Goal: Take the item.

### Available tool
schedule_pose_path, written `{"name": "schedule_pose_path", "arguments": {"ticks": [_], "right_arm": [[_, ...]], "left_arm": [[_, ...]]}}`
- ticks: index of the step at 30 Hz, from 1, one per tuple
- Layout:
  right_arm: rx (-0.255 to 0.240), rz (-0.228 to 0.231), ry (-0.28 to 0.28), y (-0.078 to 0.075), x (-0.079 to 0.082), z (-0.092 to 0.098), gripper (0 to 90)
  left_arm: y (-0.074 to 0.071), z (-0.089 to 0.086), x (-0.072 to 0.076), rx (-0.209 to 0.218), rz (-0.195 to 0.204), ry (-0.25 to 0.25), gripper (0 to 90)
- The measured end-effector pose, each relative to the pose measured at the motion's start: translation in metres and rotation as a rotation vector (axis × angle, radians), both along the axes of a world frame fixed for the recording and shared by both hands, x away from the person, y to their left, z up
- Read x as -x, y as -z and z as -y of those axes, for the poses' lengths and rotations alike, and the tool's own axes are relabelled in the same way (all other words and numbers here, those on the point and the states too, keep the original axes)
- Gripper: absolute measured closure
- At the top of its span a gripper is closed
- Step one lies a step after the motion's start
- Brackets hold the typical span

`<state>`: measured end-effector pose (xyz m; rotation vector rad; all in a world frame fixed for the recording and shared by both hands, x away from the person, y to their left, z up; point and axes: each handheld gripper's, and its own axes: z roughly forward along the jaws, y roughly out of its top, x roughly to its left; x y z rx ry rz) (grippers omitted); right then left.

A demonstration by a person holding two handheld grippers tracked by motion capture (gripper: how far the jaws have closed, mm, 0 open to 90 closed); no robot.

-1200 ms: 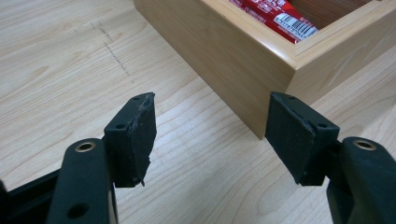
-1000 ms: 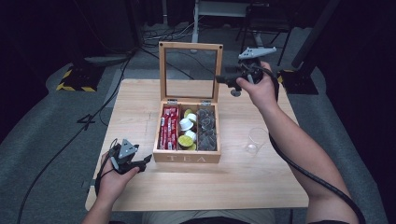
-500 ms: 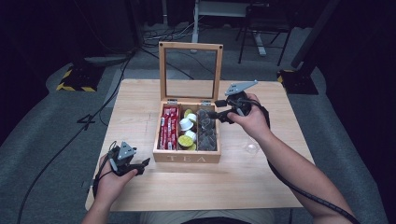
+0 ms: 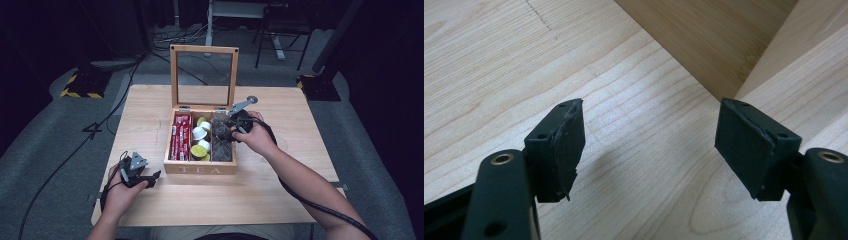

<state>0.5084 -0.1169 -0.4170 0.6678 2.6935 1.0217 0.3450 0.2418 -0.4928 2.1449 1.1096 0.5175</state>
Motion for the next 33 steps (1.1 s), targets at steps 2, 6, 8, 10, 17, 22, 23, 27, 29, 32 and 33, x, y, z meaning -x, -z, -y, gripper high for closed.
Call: {"name": "schedule_pose_path", "arguments": {"ticks": [2,6,8,10,17,22,23,27,29,32,33], "right_arm": [[0.016,-0.003,0.002,0.004,-0.003,-0.002,36.0],[0.046,-0.002,-0.011,0.009,-0.008,-0.007,40.8],[0.059,-0.014,-0.01,0.011,-0.011,-0.009,46.6],[0.074,-0.027,-0.002,0.014,-0.013,-0.011,53.0],[0.111,-0.024,-0.016,0.012,-0.014,-0.015,72.6],[0.104,-0.012,-0.014,0.01,-0.012,-0.014,73.8],[0.085,-0.016,-0.005,0.008,-0.013,-0.012,73.9],[0.038,-0.019,0.01,0.003,-0.013,-0.006,73.9],[-0.021,-0.025,0.023,-0.002,-0.014,0.0,73.9],[-0.108,-0.032,0.041,-0.012,-0.013,0.011,73.9],[-0.13,-0.029,0.042,-0.015,-0.013,0.014,73.8]], "left_arm": [[0.0,0.0,-0.001,-0.008,-0.002,0.008,28.8],[0.001,0.001,-0.001,-0.004,-0.002,0.007,28.8],[0.001,0.001,0.0,-0.007,-0.002,0.007,28.8],[0.001,0.001,0.0,-0.008,0.0,0.008,28.8],[0.001,0.0,0.002,-0.012,0.001,0.009,28.7],[0.003,-0.002,0.002,0.0,-0.002,0.004,28.9],[0.002,-0.002,0.003,0.008,-0.002,-0.003,28.9],[0.002,-0.002,0.003,0.008,-0.002,-0.002,28.9],[0.003,-0.003,0.003,0.003,-0.001,0.003,28.8],[0.003,-0.003,0.002,0.016,-0.003,-0.003,28.9],[0.003,-0.003,0.001,0.021,-0.005,-0.004,28.9]]}}
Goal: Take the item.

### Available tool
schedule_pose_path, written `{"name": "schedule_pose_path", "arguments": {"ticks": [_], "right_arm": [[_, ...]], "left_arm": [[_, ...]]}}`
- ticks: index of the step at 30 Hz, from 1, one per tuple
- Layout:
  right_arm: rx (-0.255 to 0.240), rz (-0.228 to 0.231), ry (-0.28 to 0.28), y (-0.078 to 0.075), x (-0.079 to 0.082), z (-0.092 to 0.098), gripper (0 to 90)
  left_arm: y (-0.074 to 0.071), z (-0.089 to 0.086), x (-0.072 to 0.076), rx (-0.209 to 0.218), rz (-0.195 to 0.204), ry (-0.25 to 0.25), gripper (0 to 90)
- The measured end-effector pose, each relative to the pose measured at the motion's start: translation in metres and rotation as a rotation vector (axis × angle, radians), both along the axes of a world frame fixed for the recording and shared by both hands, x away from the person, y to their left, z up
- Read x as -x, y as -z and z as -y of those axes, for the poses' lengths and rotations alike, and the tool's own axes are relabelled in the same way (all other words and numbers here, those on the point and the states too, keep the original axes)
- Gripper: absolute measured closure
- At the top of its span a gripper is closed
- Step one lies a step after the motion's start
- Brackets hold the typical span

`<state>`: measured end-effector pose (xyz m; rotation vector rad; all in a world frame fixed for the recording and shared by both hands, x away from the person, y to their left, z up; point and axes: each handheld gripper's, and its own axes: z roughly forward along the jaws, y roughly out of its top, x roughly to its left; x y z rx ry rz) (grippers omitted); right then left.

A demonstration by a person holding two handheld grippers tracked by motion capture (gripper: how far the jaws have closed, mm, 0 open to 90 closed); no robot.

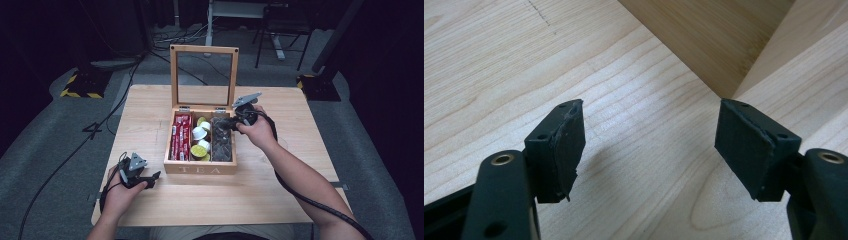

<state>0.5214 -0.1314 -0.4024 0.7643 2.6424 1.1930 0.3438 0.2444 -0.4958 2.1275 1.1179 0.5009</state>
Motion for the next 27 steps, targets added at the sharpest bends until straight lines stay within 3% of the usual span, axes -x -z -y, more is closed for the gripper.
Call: {"name": "schedule_pose_path", "arguments": {"ticks": [1,2,6,14,21,22,27], "right_arm": [[0.0,0.0,0.0,0.0,0.0,0.0,73.8],[-0.042,-0.002,0.006,-0.006,0.002,0.007,73.8],[-0.105,0.011,0.013,-0.019,0.008,0.021,73.8],[-0.174,0.043,0.024,-0.046,0.026,0.052,73.7],[-0.204,0.082,0.03,-0.061,0.042,0.075,73.7],[-0.209,0.084,0.043,-0.064,0.047,0.085,73.7],[-0.187,0.094,0.076,-0.065,0.057,0.108,73.6]], "left_arm": [[0.0,0.0,0.0,0.0,0.0,0.0,28.9],[0.0,-0.001,-0.001,-0.003,0.0,0.002,28.9],[0.0,0.0,-0.003,0.001,-0.009,-0.006,29.0],[0.0,0.001,-0.002,-0.009,-0.031,-0.004,29.7],[0.002,0.001,-0.001,-0.02,-0.048,-0.018,29.6],[0.003,0.0,-0.001,-0.004,-0.066,-0.03,29.9],[0.003,-0.001,-0.001,-0.002,-0.063,-0.035,29.9]]}}
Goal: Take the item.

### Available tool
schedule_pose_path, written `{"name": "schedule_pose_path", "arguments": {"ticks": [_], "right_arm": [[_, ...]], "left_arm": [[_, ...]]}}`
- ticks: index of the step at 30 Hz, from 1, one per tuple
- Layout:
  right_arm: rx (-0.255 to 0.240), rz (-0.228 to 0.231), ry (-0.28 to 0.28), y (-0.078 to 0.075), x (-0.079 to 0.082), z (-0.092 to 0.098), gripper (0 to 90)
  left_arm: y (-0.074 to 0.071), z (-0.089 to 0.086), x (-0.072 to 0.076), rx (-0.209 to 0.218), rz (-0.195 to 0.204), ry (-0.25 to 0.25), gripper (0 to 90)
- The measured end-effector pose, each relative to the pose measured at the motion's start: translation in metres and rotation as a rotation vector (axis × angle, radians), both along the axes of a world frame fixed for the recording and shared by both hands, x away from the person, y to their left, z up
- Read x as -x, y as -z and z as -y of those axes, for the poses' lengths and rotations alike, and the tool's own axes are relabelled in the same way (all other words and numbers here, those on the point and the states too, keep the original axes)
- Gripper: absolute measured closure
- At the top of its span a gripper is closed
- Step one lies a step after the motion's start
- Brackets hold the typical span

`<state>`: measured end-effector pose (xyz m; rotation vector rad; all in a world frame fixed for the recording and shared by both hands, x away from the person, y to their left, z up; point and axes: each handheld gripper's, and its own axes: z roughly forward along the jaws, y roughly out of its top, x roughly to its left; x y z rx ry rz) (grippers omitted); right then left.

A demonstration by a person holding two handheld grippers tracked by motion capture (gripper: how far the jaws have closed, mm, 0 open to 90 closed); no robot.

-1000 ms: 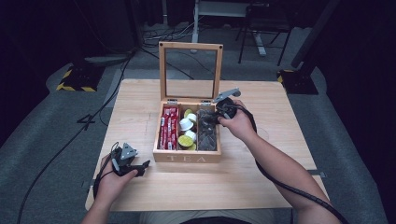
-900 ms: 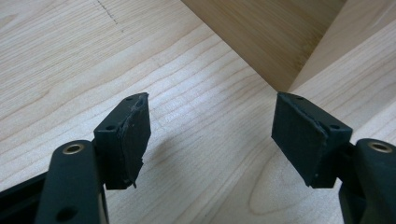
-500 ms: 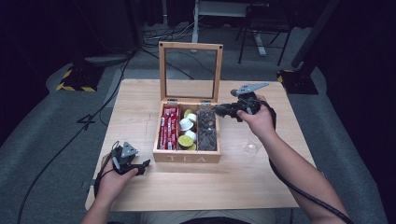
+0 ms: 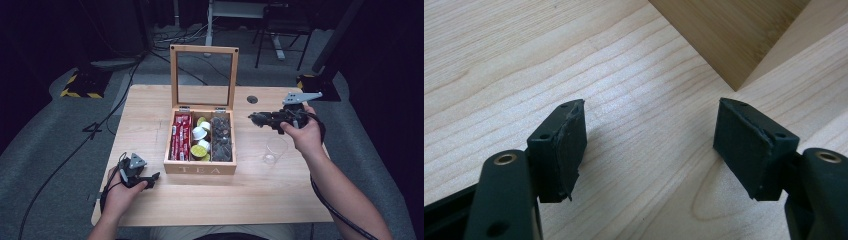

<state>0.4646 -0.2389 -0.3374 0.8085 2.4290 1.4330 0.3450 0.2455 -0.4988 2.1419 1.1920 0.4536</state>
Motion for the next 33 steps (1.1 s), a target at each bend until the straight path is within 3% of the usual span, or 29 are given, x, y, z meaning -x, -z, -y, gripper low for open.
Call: {"name": "schedule_pose_path", "arguments": {"ticks": [8,14,17,21,28,33], "right_arm": [[0.026,-0.015,0.06,0.002,0.011,0.031,73.5],[0.034,-0.022,0.088,0.006,0.019,0.046,73.5],[0.04,-0.028,0.1,0.01,0.022,0.052,73.5],[0.049,-0.034,0.112,0.013,0.025,0.057,73.4],[0.112,-0.03,0.14,0.025,0.032,0.063,73.4],[0.135,-0.064,0.138,0.04,0.035,0.065,73.3]], "left_arm": [[0.001,-0.002,-0.001,0.011,-0.005,0.001,28.6],[0.005,-0.007,-0.002,0.037,0.025,0.022,27.7],[0.004,-0.008,-0.003,0.034,0.022,0.027,27.5],[0.005,-0.007,-0.004,0.038,0.024,0.023,27.1],[0.004,-0.007,-0.004,0.035,0.019,0.014,26.3],[0.004,-0.007,-0.004,0.033,0.02,0.012,26.3]]}}
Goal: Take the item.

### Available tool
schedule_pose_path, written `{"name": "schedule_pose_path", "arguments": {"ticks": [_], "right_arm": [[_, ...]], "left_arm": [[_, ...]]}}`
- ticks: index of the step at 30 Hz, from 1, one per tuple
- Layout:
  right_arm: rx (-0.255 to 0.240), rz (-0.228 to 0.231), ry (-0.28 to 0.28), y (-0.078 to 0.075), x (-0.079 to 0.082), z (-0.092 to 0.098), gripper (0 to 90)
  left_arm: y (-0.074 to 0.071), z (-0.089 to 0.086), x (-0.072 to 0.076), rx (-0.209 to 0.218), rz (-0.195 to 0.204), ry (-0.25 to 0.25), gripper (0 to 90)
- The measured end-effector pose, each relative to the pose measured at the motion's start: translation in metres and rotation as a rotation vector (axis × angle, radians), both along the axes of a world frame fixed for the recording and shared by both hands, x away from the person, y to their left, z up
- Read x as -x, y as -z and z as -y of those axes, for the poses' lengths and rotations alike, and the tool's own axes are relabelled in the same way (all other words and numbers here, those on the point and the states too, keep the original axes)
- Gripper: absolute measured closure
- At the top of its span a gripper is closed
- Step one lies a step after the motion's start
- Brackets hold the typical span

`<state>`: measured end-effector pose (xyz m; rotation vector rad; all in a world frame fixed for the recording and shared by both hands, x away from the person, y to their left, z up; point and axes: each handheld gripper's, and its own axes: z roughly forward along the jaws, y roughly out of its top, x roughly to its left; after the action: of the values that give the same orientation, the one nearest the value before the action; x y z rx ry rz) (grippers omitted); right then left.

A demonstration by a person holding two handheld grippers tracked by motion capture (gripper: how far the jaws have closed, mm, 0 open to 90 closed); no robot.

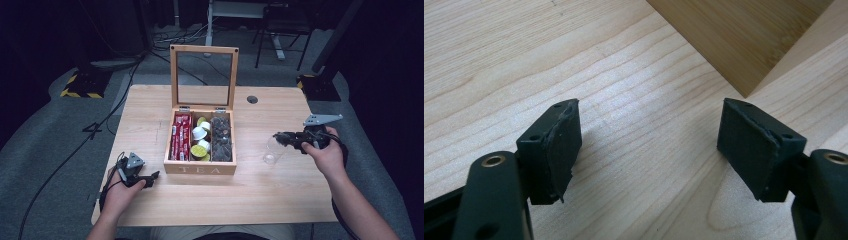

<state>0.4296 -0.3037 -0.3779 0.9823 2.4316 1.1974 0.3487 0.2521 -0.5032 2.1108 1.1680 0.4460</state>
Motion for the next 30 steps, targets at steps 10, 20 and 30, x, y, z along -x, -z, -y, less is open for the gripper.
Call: {"name": "schedule_pose_path", "arguments": {"ticks": [10,20,30], "right_arm": [[0.038,-0.044,-0.009,0.017,-0.002,-0.004,73.3],[0.094,-0.005,0.014,0.021,0.0,-0.009,56.9],[0.043,0.016,0.028,0.017,-0.001,-0.007,41.6]], "left_arm": [[0.0,0.001,0.0,0.003,0.003,-0.009,26.3],[0.001,0.002,-0.001,0.002,0.005,-0.013,24.9],[0.0,0.006,-0.006,-0.004,-0.008,0.0,19.3]]}}
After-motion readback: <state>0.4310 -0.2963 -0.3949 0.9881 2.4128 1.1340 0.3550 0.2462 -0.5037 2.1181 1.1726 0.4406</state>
